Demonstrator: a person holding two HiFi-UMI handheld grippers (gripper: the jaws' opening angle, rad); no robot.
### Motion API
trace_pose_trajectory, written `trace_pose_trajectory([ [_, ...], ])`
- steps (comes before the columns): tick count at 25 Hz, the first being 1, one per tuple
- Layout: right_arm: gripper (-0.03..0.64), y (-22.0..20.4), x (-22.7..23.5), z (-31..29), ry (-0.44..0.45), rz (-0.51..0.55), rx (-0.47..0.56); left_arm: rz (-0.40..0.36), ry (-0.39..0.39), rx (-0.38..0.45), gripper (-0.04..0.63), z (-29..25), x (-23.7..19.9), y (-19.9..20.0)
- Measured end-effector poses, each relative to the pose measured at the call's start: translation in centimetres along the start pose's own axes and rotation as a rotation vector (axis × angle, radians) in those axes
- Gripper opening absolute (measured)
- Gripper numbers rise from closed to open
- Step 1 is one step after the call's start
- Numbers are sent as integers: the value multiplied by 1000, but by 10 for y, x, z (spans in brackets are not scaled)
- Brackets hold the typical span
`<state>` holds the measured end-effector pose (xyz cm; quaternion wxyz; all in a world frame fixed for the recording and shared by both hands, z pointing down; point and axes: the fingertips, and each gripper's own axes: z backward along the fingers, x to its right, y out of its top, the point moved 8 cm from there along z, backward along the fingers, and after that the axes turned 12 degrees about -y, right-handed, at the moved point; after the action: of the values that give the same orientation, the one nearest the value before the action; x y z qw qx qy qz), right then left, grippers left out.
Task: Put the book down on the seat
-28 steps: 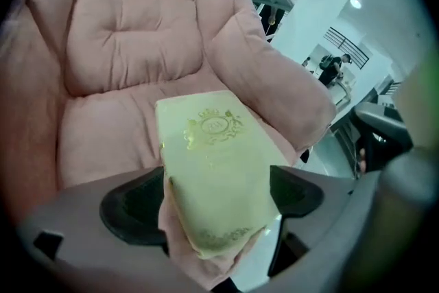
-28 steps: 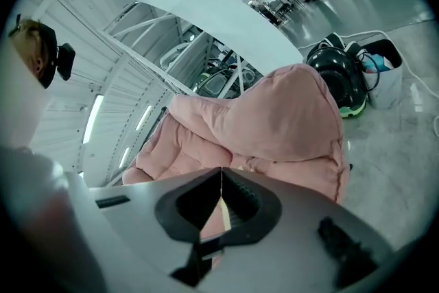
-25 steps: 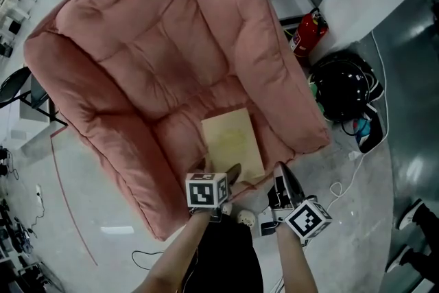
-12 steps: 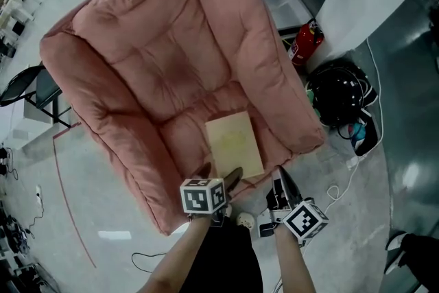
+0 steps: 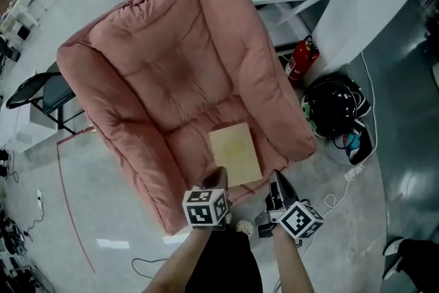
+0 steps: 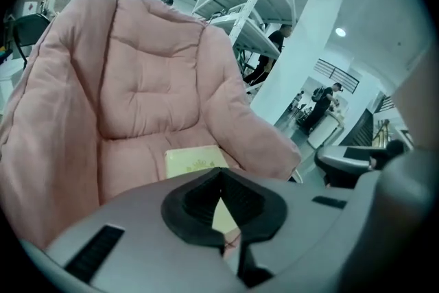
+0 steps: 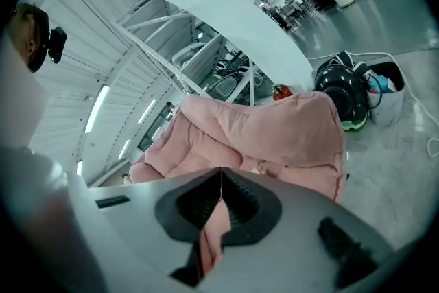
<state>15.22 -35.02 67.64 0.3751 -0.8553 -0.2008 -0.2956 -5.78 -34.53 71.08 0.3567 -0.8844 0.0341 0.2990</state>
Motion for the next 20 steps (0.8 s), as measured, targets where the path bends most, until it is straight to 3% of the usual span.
trace_pose_trajectory([
  [6, 12, 11, -20, 10, 11, 35, -2, -27, -78, 75, 11, 21, 26, 23],
  [14, 12, 14, -47, 37, 26, 108, -13, -60, -179, 89, 9, 52, 63, 35],
  [20, 12, 17, -64, 68, 17, 146, -7, -70, -212, 97, 9, 84, 89, 42],
])
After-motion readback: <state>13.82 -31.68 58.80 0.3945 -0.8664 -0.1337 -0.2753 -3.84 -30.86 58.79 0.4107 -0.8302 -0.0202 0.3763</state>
